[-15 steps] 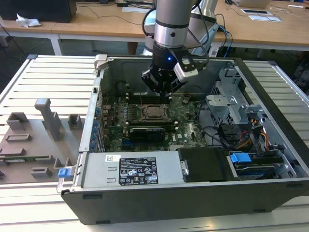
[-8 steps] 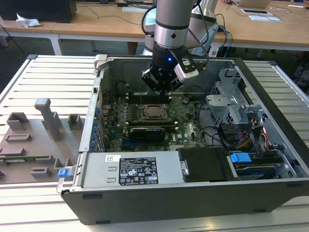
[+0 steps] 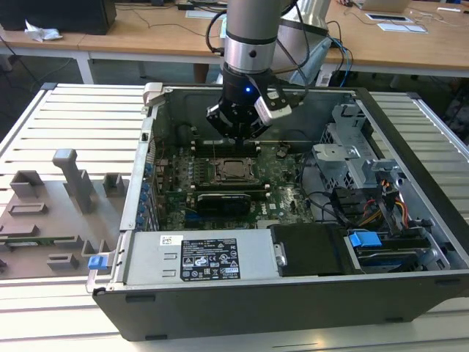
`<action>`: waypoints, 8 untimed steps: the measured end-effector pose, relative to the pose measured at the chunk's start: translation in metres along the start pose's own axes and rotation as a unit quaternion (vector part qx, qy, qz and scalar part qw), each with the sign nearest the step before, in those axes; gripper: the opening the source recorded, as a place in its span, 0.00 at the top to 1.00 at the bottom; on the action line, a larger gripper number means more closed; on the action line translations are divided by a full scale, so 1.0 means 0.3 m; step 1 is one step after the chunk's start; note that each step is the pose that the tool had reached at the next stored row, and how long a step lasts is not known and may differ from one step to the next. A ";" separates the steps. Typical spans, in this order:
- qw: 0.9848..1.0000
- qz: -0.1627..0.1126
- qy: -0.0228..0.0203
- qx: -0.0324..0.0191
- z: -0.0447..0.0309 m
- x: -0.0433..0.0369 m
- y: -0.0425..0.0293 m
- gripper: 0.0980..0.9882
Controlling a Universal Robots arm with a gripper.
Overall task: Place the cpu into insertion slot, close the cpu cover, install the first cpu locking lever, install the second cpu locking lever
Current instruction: 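Install the first cpu locking lever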
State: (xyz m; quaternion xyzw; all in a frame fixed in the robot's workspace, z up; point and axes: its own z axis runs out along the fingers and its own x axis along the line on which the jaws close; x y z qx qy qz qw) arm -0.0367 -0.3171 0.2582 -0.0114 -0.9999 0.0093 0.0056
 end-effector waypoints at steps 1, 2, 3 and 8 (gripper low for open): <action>1.000 0.000 0.000 0.000 0.000 0.007 0.000 0.99; 1.000 0.000 0.000 0.000 0.000 0.018 0.000 0.99; 1.000 0.000 0.000 0.000 0.000 0.029 -0.001 0.99; 1.000 0.000 0.000 0.000 0.001 0.079 -0.002 0.99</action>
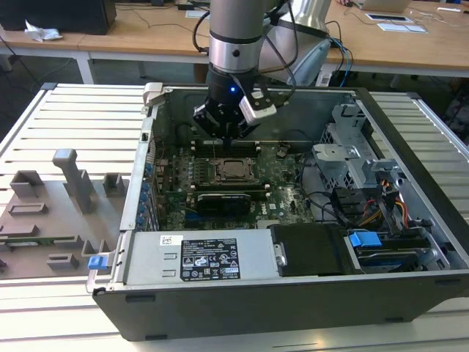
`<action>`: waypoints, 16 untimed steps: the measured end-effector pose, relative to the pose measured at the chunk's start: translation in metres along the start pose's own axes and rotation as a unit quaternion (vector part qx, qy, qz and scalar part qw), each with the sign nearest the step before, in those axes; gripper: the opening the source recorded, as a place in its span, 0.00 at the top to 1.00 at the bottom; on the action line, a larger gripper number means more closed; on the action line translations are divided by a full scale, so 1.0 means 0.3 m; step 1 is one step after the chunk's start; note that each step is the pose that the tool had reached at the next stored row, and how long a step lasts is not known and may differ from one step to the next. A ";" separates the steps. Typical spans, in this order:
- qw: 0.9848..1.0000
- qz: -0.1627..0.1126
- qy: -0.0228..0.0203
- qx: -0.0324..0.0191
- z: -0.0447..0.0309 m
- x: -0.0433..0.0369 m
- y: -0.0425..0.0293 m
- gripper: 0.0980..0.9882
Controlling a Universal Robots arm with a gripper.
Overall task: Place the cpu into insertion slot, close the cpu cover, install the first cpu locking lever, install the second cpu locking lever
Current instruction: 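Install the first cpu locking lever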
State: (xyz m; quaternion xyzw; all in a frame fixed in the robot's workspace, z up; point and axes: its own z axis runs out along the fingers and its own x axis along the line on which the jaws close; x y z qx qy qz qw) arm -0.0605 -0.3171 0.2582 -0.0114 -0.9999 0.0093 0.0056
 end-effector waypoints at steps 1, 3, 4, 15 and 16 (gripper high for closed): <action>1.000 0.000 0.000 0.000 0.000 0.010 0.000 0.99; 1.000 0.000 0.000 0.000 0.000 0.028 -0.001 0.99; 1.000 0.000 0.000 0.000 0.000 0.038 -0.001 0.99; 1.000 0.000 0.000 0.000 0.001 0.116 -0.003 0.99; 1.000 0.000 0.000 0.000 0.001 0.122 -0.003 0.99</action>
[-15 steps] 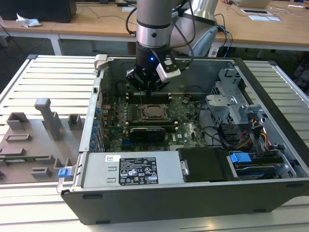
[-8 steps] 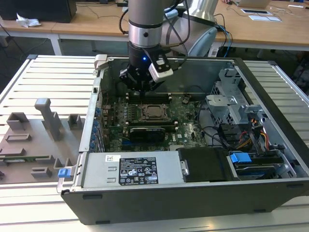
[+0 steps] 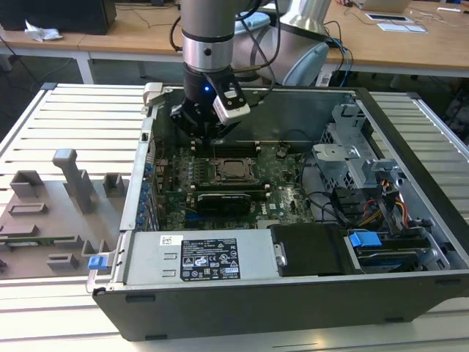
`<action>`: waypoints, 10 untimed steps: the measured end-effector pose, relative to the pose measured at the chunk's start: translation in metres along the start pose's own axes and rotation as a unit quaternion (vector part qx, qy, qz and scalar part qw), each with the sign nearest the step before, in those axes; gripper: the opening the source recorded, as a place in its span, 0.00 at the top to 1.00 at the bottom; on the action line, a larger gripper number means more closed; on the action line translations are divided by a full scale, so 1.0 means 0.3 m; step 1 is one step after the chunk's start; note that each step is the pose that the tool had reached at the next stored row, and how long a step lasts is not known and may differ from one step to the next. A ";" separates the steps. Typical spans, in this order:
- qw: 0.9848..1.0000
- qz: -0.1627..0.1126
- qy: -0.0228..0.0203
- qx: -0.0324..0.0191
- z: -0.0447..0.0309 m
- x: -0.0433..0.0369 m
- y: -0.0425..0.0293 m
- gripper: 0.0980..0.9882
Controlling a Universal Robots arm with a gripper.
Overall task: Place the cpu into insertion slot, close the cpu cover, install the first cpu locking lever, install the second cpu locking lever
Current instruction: 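Install the first cpu locking lever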
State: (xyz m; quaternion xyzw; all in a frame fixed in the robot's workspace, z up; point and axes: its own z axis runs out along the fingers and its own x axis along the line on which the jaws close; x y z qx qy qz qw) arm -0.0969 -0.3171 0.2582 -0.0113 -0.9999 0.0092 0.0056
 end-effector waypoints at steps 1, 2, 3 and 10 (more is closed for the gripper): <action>1.000 0.000 0.000 0.000 0.000 0.006 0.000 0.99; 1.000 0.000 0.000 0.000 0.000 0.011 0.000 0.99; 1.000 0.000 0.000 0.000 0.000 0.017 0.000 0.99; 1.000 0.000 0.000 0.000 0.001 0.054 -0.001 0.99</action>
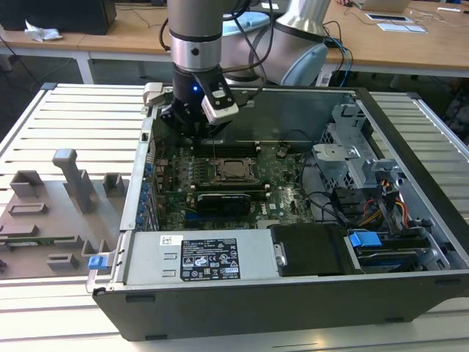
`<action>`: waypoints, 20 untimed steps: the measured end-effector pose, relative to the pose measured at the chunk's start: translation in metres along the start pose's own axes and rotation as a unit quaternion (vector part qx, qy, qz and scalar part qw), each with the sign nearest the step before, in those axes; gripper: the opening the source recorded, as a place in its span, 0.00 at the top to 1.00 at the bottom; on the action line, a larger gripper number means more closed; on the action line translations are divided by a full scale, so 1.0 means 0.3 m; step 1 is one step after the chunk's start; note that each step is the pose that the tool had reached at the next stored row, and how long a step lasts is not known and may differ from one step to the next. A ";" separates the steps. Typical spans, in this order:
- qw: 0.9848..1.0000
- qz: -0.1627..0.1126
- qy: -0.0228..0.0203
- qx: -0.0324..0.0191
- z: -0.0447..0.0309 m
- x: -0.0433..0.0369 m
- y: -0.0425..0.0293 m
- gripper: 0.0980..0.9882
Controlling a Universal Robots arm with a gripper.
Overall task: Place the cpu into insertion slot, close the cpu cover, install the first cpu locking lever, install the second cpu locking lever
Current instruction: 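Install the first cpu locking lever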
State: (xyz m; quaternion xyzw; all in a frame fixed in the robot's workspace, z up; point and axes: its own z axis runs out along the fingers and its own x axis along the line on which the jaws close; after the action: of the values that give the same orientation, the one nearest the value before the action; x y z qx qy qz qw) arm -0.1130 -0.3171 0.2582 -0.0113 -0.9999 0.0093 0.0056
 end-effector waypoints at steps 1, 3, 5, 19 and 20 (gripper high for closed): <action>1.000 0.000 0.000 0.000 0.000 0.009 0.000 0.99; 1.000 0.000 0.000 0.000 0.000 0.022 0.001 0.99; 1.000 0.000 0.000 0.000 0.000 0.026 0.007 0.99; 1.000 -0.002 0.000 0.000 -0.002 -0.071 0.143 0.99; 1.000 -0.002 0.000 0.000 -0.002 -0.083 0.144 0.99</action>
State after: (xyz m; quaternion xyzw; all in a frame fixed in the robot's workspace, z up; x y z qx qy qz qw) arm -0.0872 -0.2744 0.2578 -0.0096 -0.9999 0.0093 0.0058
